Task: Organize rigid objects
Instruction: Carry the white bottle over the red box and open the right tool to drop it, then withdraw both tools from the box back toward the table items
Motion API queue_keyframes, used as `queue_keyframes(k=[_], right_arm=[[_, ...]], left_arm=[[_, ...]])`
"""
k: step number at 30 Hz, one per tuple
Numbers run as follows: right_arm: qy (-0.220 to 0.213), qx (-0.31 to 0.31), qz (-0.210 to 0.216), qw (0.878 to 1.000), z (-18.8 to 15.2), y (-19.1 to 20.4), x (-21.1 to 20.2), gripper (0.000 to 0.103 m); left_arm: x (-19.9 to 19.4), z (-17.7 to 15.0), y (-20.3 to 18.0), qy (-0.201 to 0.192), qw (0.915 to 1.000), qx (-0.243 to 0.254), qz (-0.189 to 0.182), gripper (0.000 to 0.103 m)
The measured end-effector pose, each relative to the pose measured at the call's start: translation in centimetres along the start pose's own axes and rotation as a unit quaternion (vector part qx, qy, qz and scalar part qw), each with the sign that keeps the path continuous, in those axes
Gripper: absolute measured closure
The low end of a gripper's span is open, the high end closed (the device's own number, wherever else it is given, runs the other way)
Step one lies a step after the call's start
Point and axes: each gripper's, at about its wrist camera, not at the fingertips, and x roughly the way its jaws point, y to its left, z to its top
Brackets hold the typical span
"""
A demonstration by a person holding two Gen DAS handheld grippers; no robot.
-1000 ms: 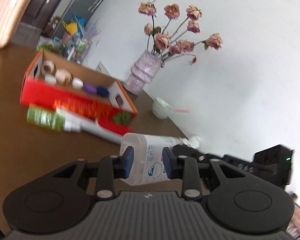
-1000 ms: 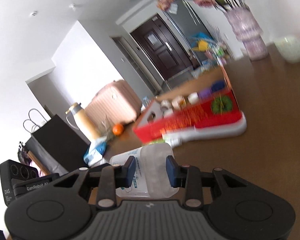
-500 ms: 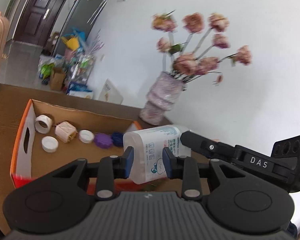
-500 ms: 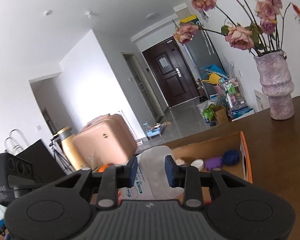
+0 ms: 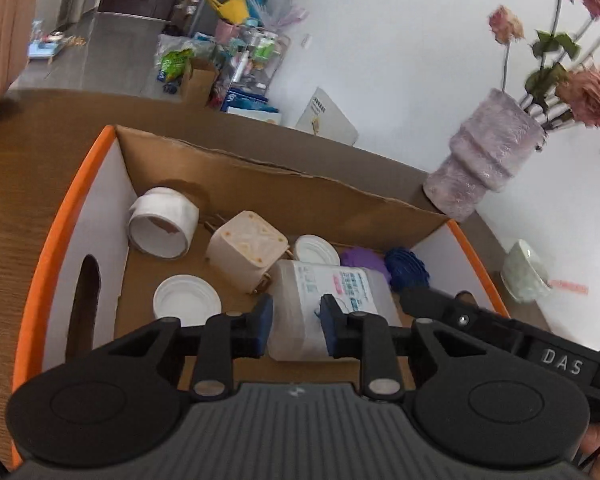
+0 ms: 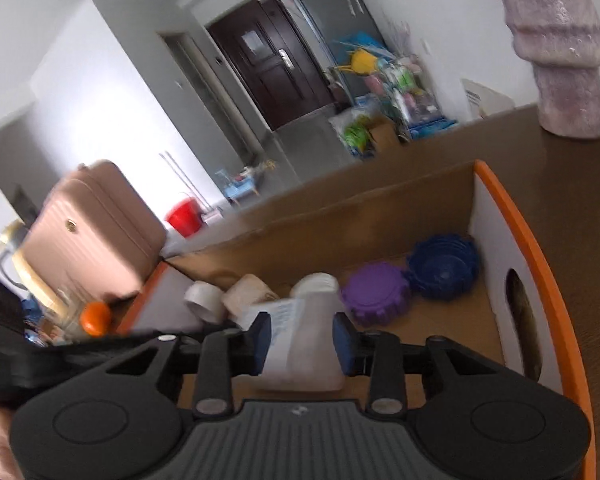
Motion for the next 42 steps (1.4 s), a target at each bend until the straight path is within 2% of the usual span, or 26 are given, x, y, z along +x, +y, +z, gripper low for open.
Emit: queue_keyframes(k=[1,2,3,5,7,11,14,17,18,20,22,23,26,28,29,31,33,37,42], right_arm=[[-0.008,-0.028,-0.010,1.000,0.1,0.6,-0.3,0.049],[-0.019,-0.058,-0.034,0.998,0.0,1.4,-0.5,0.044],[-0.032,-0.071,-0.055,0.995,-0.2,1.9,-0.8,0.041],[-0.029,-0.077,-0.055,0.995,-0.4,2.3,-0.7,0.041],[-0.022,-0.078,-0.056,0.995,-0.3,2.4,-0.6,0.041],[-0.035,-0.115,-0.082,0.989,0.1,3.3,-2.1,0.041],[-0.044,-0.134,-0.105,0.984,1.4,3.9,-4.2,0.041],[-0.074,-0.149,-0.127,0.978,2.8,5.0,-7.6,0.039],[-0.088,-0.155,-0.130,0.976,3.0,5.6,-9.0,0.034],[-0.119,-0.170,-0.136,0.969,3.4,6.7,-12.0,0.026],[-0.146,-0.188,-0.139,0.961,3.0,8.0,-15.2,0.023],[-0.157,-0.195,-0.139,0.958,2.6,8.6,-16.8,0.023],[-0.193,-0.216,-0.127,0.949,0.9,10.3,-21.1,0.015],[-0.227,-0.232,-0.126,0.937,-1.0,11.1,-23.7,0.006],[-0.248,-0.242,-0.127,0.929,-2.2,11.4,-24.9,0.003],[-0.279,-0.263,-0.132,0.914,-4.6,12.0,-26.9,0.000],[-0.290,-0.276,-0.132,0.907,-6.2,12.5,-28.3,0.000],[-0.282,-0.273,-0.122,0.912,-8.8,13.1,-30.4,0.000],[-0.284,-0.266,-0.111,0.914,-11.3,13.9,-33.1,0.000]], left_arm=[[-0.5,0.0,-0.1,-0.011,0.9999,0.007,0.003,0.069],[-0.8,0.0,-0.3,-0.016,0.9998,0.012,0.007,0.061],[-1.1,-0.1,-0.5,-0.018,0.9996,0.017,0.010,0.060],[-1.3,-0.1,-0.5,-0.016,0.9996,0.022,0.011,0.060],[-2.0,-0.3,-0.6,-0.023,0.9989,0.031,0.025,0.060],[-4.3,0.9,-1.5,-0.034,0.9952,0.068,0.062,0.054],[-7.2,2.3,-2.6,-0.063,0.9887,0.092,0.101,0.054],[-11.6,2.9,-4.3,-0.109,0.9829,0.101,0.109,0.050],[-13.5,2.6,-5.1,-0.136,0.9788,0.107,0.110,0.047],[-16.7,1.6,-6.8,-0.189,0.9657,0.131,0.120,0.029],[-19.6,0.3,-8.6,-0.232,0.9506,0.155,0.136,0.027],[-21.0,-0.6,-9.4,-0.250,0.9443,0.163,0.139,0.021],[-24.4,-3.3,-11.0,-0.291,0.9307,0.180,0.130,0.007],[-26.2,-5.4,-11.6,-0.311,0.9251,0.175,0.128,0.000],[-27.0,-6.7,-11.7,-0.324,0.9218,0.170,0.127,0.000],[-28.6,-9.0,-12.0,-0.333,0.9200,0.160,0.129,0.000],[-29.5,-10.8,-12.9,-0.324,0.9223,0.164,0.133,0.000],[-31.4,-13.8,-14.1,-0.320,0.9177,0.180,0.152,0.000],[-34.1,-17.1,-14.4,-0.324,0.9176,0.176,0.149,0.000]])
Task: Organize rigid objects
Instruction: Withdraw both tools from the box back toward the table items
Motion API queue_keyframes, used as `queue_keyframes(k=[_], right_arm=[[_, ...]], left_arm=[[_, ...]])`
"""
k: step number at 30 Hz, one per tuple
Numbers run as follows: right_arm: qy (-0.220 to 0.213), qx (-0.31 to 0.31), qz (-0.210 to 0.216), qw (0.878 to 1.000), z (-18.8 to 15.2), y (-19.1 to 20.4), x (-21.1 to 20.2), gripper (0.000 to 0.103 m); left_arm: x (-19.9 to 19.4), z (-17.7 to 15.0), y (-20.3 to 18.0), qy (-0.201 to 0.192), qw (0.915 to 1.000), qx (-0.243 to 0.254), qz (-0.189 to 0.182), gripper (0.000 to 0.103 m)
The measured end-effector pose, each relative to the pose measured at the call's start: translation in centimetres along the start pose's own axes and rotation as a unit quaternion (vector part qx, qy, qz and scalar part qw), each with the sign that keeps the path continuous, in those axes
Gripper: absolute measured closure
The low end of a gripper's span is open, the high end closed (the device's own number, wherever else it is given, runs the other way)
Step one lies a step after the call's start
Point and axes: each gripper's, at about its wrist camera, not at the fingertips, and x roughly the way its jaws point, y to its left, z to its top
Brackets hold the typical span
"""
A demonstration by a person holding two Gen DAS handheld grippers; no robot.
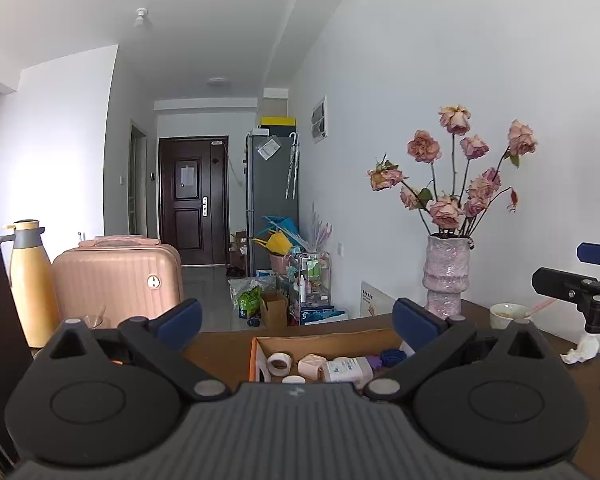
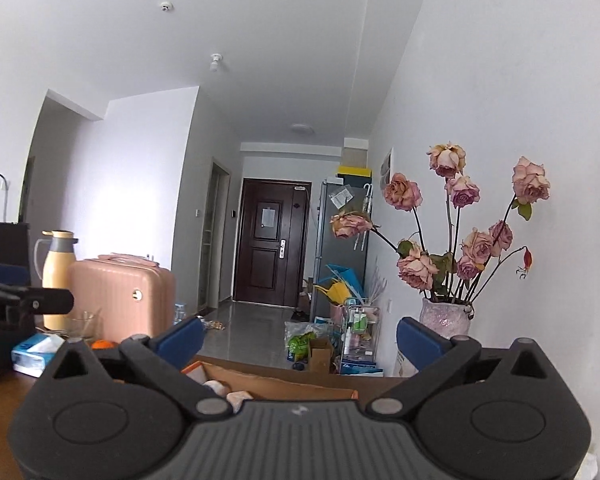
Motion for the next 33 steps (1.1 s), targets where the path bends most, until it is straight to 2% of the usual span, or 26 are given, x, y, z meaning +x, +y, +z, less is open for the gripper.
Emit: queue_keyframes(k=[2,6,13,17,19,21,25,33], right_arm=[[-0.002,0.001,0.003,1.000,-0.5,0.6,-2.0,0.000],[0.017,0.017,0.010,1.000,-2.4,0.7,-5.0,0.000],[0.067,0.034,0.023,0.997,-8.4,1.1,-11.8,0.000],[0.105,0.061,0.026,0.992,-12.3,1.0,-15.1,0.000],[0.129,0.068,0.036,0.989,-14.1,1.0,-16.2,0.000],[0.151,0.066,0.034,0.986,-15.7,1.1,-16.9,0.000],[0.180,0.053,0.037,0.982,-17.4,1.4,-17.3,0.000],[0.196,0.034,0.040,0.979,-17.3,1.7,-14.4,0.000]], left_arm=[[-1.0,-0.7,-0.2,0.003,1.0000,-0.001,0.003,0.000],[-3.5,-3.4,-0.5,0.035,0.9993,-0.008,0.007,0.000],[-9.7,-9.4,-0.8,0.057,0.9982,-0.020,0.007,0.000],[-12.2,-13.1,-0.4,0.114,0.9910,-0.071,-0.007,0.000],[-13.2,-14.7,0.1,0.143,0.9855,-0.086,-0.027,0.000],[-13.5,-15.7,0.6,0.171,0.9809,-0.090,-0.021,0.000],[-13.0,-16.0,1.2,0.179,0.9787,-0.101,-0.006,0.000],[-9.3,-16.3,0.9,0.203,0.9744,-0.095,-0.011,0.000]])
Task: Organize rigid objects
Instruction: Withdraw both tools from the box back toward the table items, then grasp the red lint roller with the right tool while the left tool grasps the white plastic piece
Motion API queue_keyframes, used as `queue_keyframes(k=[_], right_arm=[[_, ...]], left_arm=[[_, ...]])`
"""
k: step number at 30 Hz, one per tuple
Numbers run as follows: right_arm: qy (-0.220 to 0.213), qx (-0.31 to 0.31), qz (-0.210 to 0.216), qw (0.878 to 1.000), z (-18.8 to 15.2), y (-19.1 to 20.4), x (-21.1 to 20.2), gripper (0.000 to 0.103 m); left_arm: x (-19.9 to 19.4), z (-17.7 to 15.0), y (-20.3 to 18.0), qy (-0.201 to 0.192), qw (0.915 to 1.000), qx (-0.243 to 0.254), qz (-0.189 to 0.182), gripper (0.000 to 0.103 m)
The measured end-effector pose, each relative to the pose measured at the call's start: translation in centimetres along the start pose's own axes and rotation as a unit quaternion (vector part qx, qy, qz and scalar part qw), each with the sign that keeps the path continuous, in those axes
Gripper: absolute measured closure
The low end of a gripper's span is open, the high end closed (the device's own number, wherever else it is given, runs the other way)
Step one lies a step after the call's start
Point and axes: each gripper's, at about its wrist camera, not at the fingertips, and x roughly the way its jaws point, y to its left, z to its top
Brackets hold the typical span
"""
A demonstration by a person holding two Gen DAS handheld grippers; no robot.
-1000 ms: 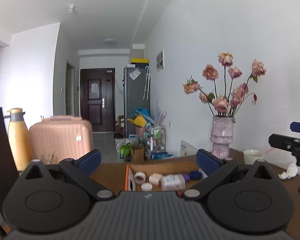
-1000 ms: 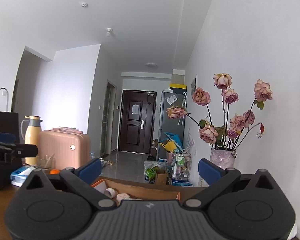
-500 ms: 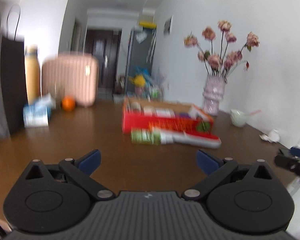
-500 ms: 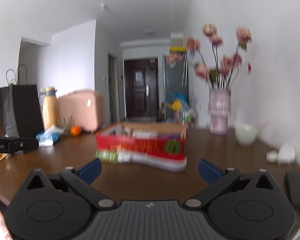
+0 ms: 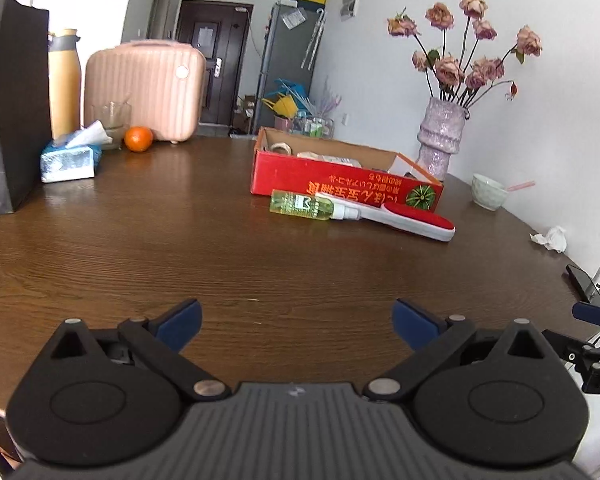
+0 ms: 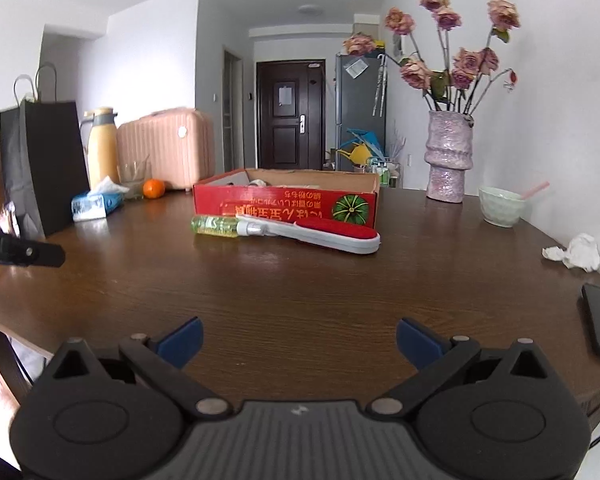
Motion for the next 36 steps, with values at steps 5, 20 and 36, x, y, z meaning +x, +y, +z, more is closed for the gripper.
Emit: queue_keyframes(k=[5,20,36], right_arm=[[0.023,0.001,0.000,1.000,0.9,-0.8,2.9,0.000],[0.046,0.017,-0.025,0.998,7.9,-4.9,16.7,0.007],[0.075,0.239,0.038,0.967,8.7,-13.1,26.5,0.047]], left_arm=[[3.5,1.6,0.3,0.015,0.9999,0.006,0.001,0.000],[19.9,11.0,0.7,0.049,0.9946,0.023,-0.089,0.010],[30.0,13.4,0.2,0.122,0.9853,-0.028,-0.116,0.079]])
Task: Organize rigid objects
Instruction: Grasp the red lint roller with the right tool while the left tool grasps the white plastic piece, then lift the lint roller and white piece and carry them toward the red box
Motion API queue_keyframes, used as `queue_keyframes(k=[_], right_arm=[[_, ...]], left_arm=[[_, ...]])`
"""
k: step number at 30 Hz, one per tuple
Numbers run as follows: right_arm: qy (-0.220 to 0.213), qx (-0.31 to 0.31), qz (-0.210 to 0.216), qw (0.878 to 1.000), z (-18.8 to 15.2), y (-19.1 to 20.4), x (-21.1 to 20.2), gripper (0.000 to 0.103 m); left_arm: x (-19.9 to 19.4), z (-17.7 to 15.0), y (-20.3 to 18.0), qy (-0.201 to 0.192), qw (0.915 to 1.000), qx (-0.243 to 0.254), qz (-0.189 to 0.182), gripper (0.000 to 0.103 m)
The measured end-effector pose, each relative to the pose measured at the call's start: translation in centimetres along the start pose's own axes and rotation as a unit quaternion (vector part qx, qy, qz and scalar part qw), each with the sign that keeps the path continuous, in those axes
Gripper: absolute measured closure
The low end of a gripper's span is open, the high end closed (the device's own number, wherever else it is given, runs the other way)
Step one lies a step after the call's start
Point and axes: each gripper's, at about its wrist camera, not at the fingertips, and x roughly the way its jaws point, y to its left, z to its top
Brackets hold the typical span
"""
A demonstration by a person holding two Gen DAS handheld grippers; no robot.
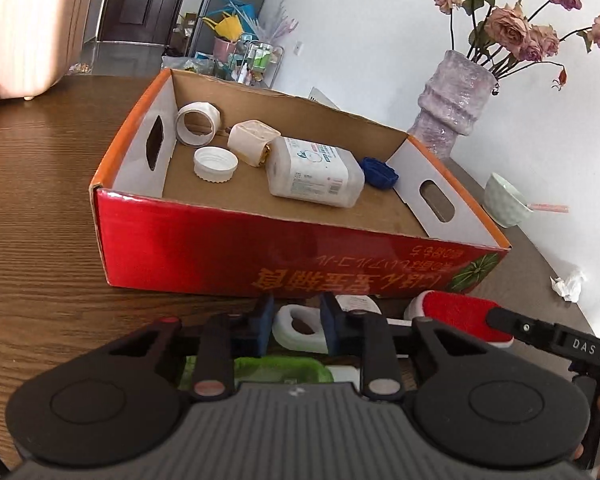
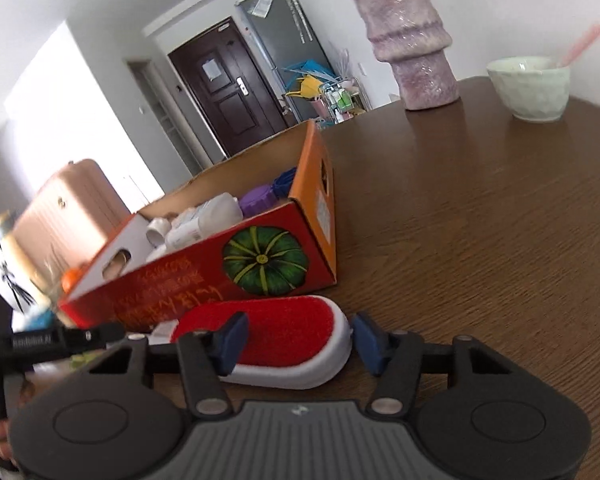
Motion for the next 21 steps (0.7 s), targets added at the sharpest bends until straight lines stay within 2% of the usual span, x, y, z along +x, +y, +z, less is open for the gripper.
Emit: queue_keyframes(k=[4,7,12,17,21], right_arm=[[0.002,0.000,0.003,1.000,0.1,0.0,0.3,0.048],[0.001,0.007,0.007,1.000,0.0,-0.2,0.2,0.050],[-0.005,0.031,0.003,1.000,-0.2,-0.4,-0.4,0.056],[-0.045,0.013,0.013,0.999,-1.0,1.0,-4.8,0.056],[-0.069,-0.021,0.017,0.997,-2.3,2.7,-8.8,0.056]], left_arm=[[-0.1,-0.3,0.5,-0.005,0.9996,-0.026,-0.004,0.080],[-0.3,-0.8,0.2,-0.025,0.9996,-0.013,-0.002,0.080],[-1.6,-1.6,-0.4,-0.060,0.9978,-0.027,-0.002,0.080],[-5.9,-3.4,-2.6,-0.117,0.9932,-0.002,-0.001,0.080],[-9.9,-5.6,-3.6,-0.146,0.9893,-0.006,-0.003,0.080]])
